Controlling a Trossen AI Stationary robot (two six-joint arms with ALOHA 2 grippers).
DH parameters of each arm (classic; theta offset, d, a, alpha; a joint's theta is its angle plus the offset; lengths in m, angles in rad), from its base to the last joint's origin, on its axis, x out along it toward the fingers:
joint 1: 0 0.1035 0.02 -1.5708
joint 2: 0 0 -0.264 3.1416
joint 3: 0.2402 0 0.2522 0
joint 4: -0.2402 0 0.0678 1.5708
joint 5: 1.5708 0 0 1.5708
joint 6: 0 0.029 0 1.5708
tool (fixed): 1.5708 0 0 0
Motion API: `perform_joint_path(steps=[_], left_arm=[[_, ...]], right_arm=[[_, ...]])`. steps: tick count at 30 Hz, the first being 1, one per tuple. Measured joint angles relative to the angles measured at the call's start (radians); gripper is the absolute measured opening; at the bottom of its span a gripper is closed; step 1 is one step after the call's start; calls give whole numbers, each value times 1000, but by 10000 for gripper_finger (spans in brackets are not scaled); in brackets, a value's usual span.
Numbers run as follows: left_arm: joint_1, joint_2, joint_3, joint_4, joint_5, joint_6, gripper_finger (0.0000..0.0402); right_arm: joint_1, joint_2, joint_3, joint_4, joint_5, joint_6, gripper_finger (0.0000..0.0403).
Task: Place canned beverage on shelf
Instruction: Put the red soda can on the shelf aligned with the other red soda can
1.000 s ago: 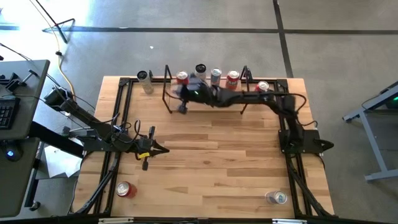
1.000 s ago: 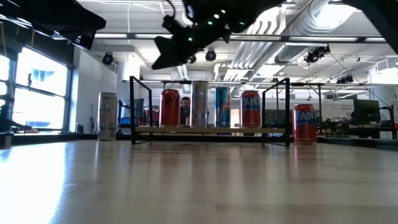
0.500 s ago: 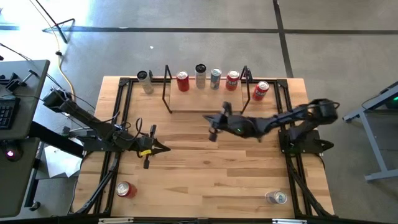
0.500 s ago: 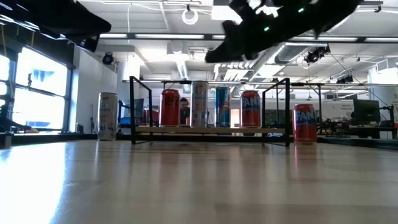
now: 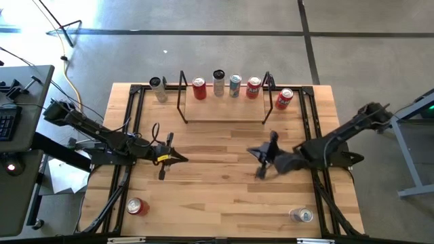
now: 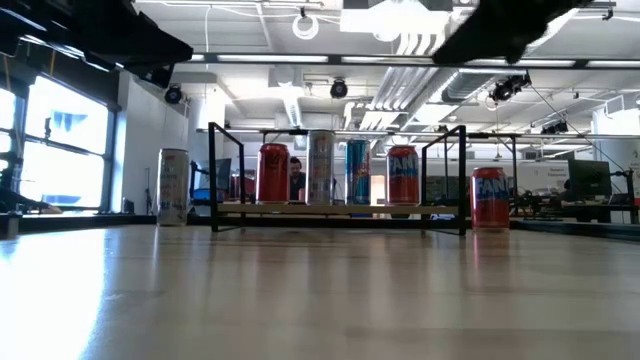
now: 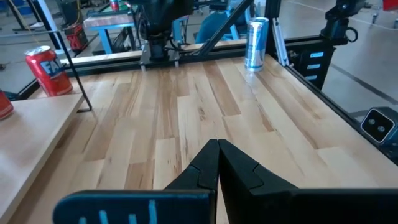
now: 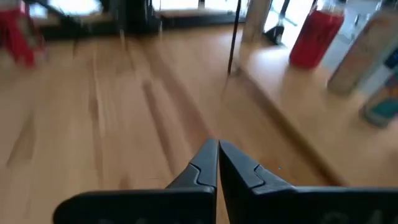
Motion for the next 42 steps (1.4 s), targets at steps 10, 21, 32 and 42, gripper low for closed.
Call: perform_joint_path(steps=[10,21,32,42], left_arm=[[0,0,0,23,-11,-22,0],[0,0,0,20,-11,-45,0],[0,0,0,19,-12,-54,0],[0,0,0,18,-12,-64,0]], right_arm=[[40,5,222,-810,137,409,0],[-344,-276,241,-1088,-8,411,0],[-945,-288,240,-806,-291,148,74],[-1371,-35,241,-702,-596,131,257]])
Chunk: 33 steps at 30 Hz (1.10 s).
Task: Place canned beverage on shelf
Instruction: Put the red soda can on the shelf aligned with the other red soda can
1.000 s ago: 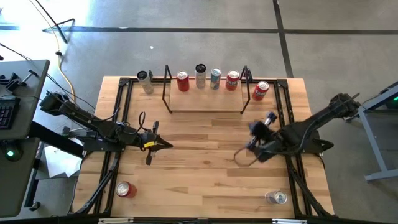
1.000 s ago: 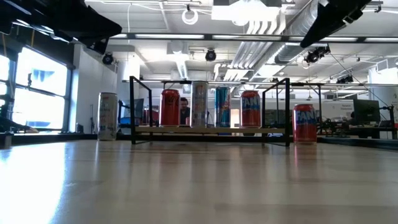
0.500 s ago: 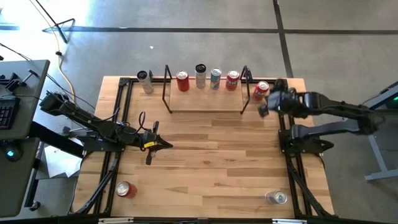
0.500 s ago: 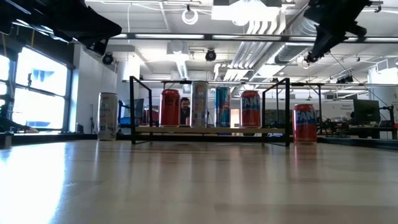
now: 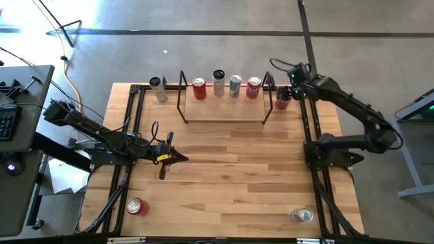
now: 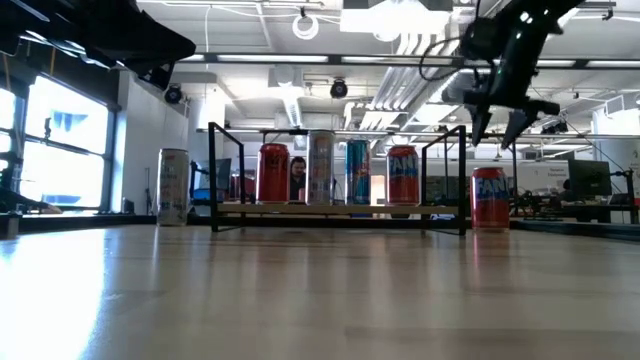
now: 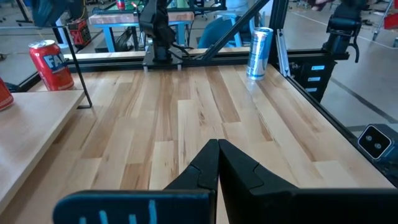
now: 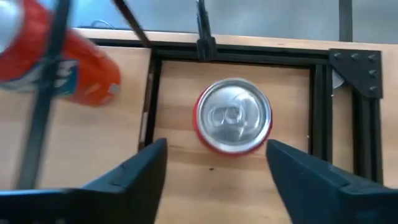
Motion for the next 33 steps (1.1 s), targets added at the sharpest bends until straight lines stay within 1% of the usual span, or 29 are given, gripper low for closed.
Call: perform_joint_path(steps=[2,4,10,14,18,26,33], left_arm=[[0,0,0,0,0,0,0],[0,0,0,0,0,0,0],[0,0,0,0,-1,0,0],[0,0,0,0,-2,-8,0],[0,0,0,0,-2,-9,0],[0,0,0,0,-6,-9,0],[0,0,0,0,-5,-15,0]], right_arm=[[-26,46,0,27,-11,-27,279],[-45,87,1,48,-12,-52,291],[-80,179,3,97,3,-109,296],[-84,206,5,111,50,-133,296],[-82,208,5,114,53,-143,296],[-72,166,2,105,4,-146,296],[-72,121,2,101,6,-211,296]])
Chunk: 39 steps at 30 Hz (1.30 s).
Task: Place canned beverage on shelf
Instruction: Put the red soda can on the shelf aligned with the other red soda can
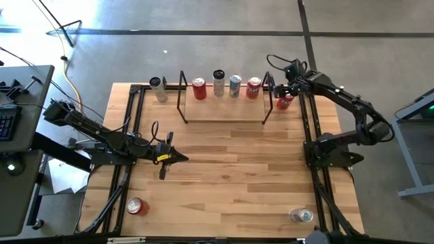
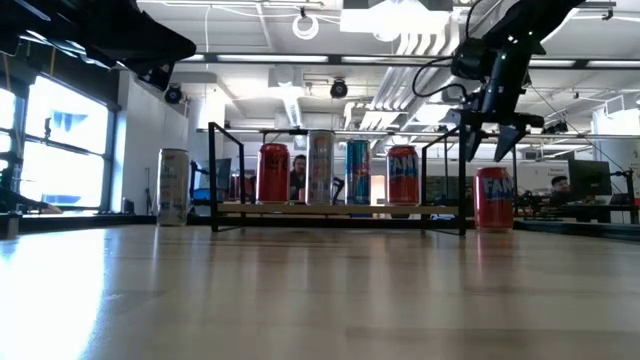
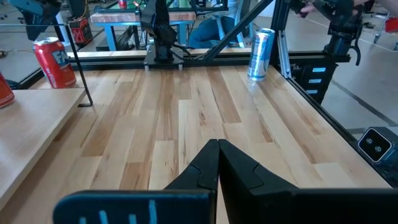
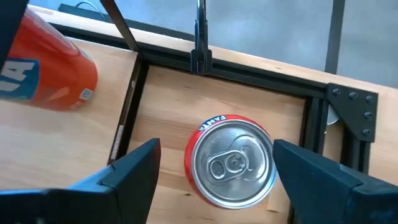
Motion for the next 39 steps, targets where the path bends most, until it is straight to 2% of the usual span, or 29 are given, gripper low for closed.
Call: perform_joint_path(steps=[7,21,25,30,39], left_arm=[[0,0,0,0,0,-3,0],[0,0,0,0,1,-3,0],[0,0,0,0,1,-3,0],[0,0,0,0,1,-3,0],[0,0,0,0,1,-3,1]], right_arm=[[-9,32,-2,4,10,-97,296],[-30,136,-1,31,21,-128,296],[-30,142,0,30,21,-122,289],[-31,142,1,21,18,-101,255],[-31,126,15,-41,3,-21,254]])
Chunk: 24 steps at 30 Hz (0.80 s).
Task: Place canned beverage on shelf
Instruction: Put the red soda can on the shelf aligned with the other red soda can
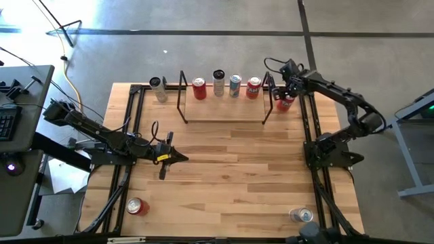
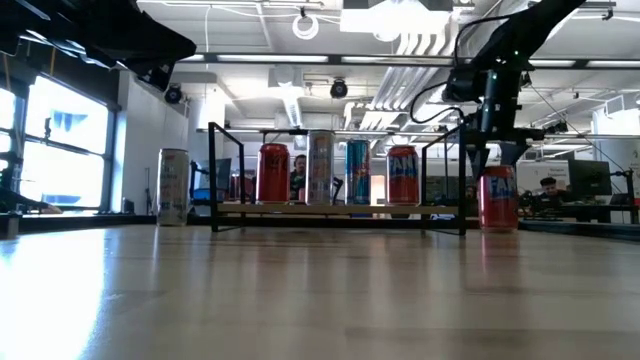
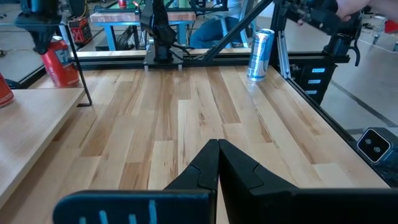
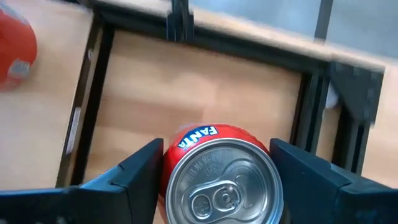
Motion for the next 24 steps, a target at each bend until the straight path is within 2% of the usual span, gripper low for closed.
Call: perform_joint_path(steps=[5,8,15,24], left_arm=[[0,0,0,0,0,0,1],[0,0,0,0,0,0,1],[0,0,0,0,0,6,1],[0,0,0,-8,0,28,1]], right_arm=[[3,-29,120,-148,-3,89,254],[31,-46,210,-281,31,139,253],[149,-68,514,-540,95,270,252],[411,-68,818,-568,109,433,252]])
